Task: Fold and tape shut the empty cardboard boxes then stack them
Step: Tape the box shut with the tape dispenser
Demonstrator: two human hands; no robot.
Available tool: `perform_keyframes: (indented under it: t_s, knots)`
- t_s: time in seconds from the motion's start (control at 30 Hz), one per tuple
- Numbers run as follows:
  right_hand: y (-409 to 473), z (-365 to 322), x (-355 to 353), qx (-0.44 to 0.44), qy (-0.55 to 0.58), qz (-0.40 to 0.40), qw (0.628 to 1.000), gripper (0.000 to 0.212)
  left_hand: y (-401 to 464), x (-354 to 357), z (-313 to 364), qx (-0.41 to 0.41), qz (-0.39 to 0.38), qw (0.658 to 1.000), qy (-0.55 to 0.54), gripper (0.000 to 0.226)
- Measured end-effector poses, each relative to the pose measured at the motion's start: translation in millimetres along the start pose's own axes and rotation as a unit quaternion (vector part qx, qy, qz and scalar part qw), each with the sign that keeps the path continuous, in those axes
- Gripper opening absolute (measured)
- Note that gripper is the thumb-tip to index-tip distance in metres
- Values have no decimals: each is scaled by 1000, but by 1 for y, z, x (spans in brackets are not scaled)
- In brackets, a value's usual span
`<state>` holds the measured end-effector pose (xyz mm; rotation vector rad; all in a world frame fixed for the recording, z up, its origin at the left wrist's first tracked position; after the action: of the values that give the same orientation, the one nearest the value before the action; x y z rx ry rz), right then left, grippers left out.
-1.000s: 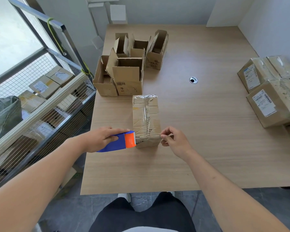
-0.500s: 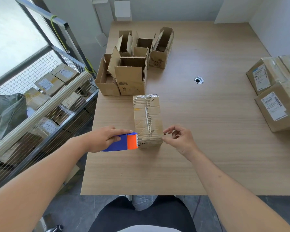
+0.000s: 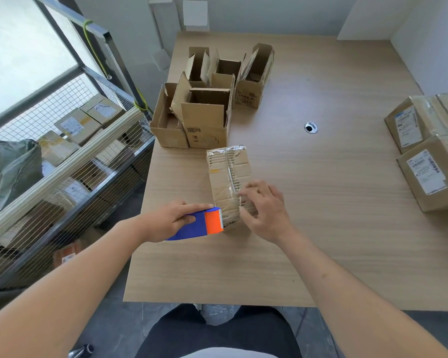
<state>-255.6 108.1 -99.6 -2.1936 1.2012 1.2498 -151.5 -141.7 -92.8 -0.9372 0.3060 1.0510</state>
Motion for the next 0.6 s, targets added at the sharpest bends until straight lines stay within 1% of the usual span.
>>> perform_keyframes:
  t_s: [0.07,0.13,0.2,0.27,0.37,0.5,0.57,0.6]
  knots:
    - [-1,-9,14,-5,-43,-8,999,53,2,7,1,1,5,1000,-26,54]
    - [-6,-12,34,-15,-92,-28,995,60,1,14,0,4,2,998,-58,54]
    - [-8,-8,45,-10,-138,-33,990,62,-2,20,-2,8,3,995,-95,54]
    - [-4,-6,47,-8,-157,-41,987,61,-7,21,-6,12,5,991,-136,54]
    - [-3,-8,46,-15,-178,-52,982,58,-16,22,-17,22,-6,986,-167,56]
    - [-4,-8,46,-11,-188,-69,980,57,-32,22,-38,15,2,986,-164,56]
    - [-3,-9,44,-9,-187,-87,978,61,-34,19,-39,4,8,988,-153,55]
    - [-3,-10,42,-9,-186,-94,978,64,-32,19,-37,-1,14,991,-132,55]
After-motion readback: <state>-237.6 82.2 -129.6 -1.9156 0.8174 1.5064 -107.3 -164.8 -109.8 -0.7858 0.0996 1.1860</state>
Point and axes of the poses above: each hand's wrist, its own y-axis towards the middle knuckle, its own x-axis out of the palm, z = x × y, the point moved 4 cm from there along y, towards the middle knuckle, and after that the axes turned 3 degrees about z, right-handed, at the moved point
